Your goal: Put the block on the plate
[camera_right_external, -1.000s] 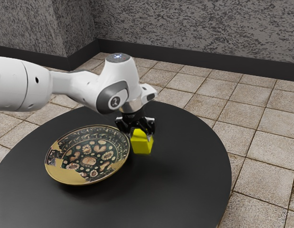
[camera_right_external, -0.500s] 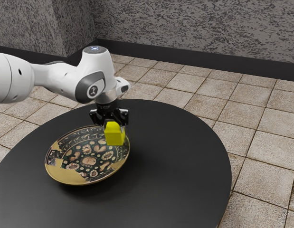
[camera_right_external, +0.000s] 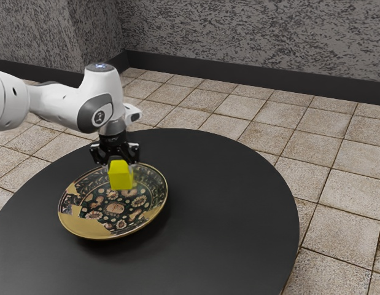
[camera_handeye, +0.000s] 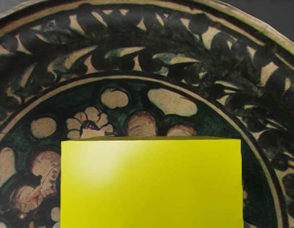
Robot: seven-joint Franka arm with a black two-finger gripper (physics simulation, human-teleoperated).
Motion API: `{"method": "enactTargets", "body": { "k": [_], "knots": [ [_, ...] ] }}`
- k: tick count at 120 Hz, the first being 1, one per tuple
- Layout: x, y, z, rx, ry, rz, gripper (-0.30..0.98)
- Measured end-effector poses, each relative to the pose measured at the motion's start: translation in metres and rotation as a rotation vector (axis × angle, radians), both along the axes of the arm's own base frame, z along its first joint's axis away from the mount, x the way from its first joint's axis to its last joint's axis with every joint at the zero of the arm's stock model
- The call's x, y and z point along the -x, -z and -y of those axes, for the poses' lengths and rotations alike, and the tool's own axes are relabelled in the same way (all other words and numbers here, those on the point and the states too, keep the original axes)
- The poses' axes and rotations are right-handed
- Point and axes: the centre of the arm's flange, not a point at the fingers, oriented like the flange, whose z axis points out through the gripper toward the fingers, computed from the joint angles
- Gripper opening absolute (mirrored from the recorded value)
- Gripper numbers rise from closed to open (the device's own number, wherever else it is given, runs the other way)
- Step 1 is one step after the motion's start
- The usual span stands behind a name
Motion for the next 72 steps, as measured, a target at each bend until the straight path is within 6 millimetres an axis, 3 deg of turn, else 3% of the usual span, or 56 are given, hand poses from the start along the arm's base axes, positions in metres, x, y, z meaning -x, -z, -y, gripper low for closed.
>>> {"method": "enactTargets", "body": {
  "k": [17,38,72],
  "knots": [
    [0.001,0.010,-0.016,0.001,-0.024,-0.019,0.34],
    [0.002,0.037,-0.039,0.005,-0.059,-0.062,0.33],
    [0.002,0.057,-0.049,0.022,-0.071,-0.091,0.35]
  ]
}}
